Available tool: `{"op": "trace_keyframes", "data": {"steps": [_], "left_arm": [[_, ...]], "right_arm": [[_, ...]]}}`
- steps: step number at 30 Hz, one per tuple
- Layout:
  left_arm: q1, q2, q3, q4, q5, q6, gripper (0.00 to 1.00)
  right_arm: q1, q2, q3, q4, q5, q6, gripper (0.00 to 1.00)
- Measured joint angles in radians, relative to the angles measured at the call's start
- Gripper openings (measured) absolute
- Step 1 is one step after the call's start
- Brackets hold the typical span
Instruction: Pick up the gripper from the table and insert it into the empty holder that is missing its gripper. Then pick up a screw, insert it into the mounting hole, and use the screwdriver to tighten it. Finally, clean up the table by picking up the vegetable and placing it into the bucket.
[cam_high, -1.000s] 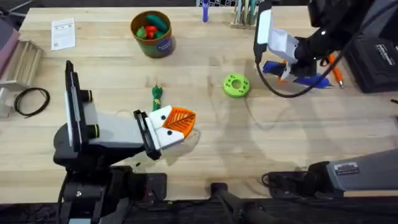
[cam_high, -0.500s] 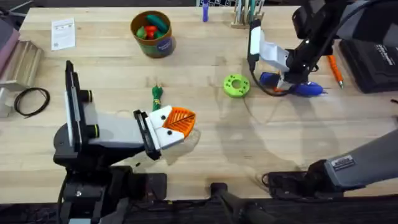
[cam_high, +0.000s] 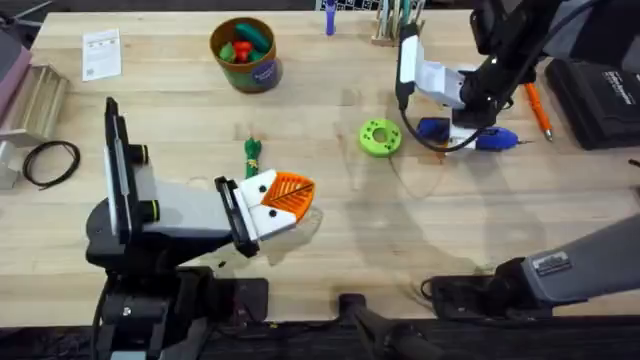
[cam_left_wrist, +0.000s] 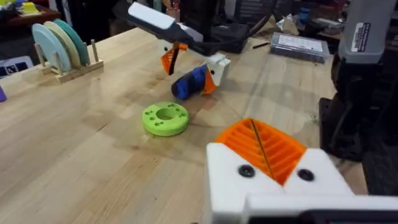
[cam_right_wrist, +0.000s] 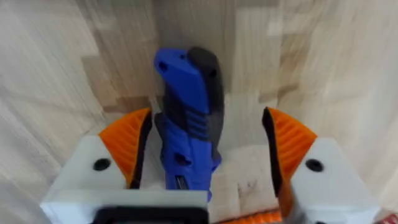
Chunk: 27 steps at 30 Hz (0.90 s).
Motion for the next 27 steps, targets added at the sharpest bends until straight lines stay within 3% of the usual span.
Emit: {"op": "trace_keyframes", "data": {"steps": [6,7,12,13,19,27], "left_arm": [[0.0,0.0,0.0,0.0,0.0,0.001,0.012],[0.0,0.0,0.0,0.0,0.0,0.001,0.082],[0.0,0.0,0.0,0.0,0.0,0.003,0.882],[0.0,0.0,0.0,0.0,0.001,0.001,0.959],[0.0,0.0,0.0,0.0,0.0,0.001,0.987],[0.0,0.0,0.0,0.011,-0.048,-0.026,0.986]], "right_arm": [[0.078,-0.152,0.0,0.007,0.0,0.047,0.971],[0.093,-0.185,0.0,0.01,0.0,0.068,0.97],[0.163,-0.324,0.0,0.015,-0.001,0.216,0.971],[0.177,-0.347,0.0,0.016,-0.001,0.255,0.97],[0.26,-0.454,0.0,0.056,-0.034,0.548,0.971],[0.318,-0.485,0.0,-0.007,-0.054,1.035,0.97]]}}
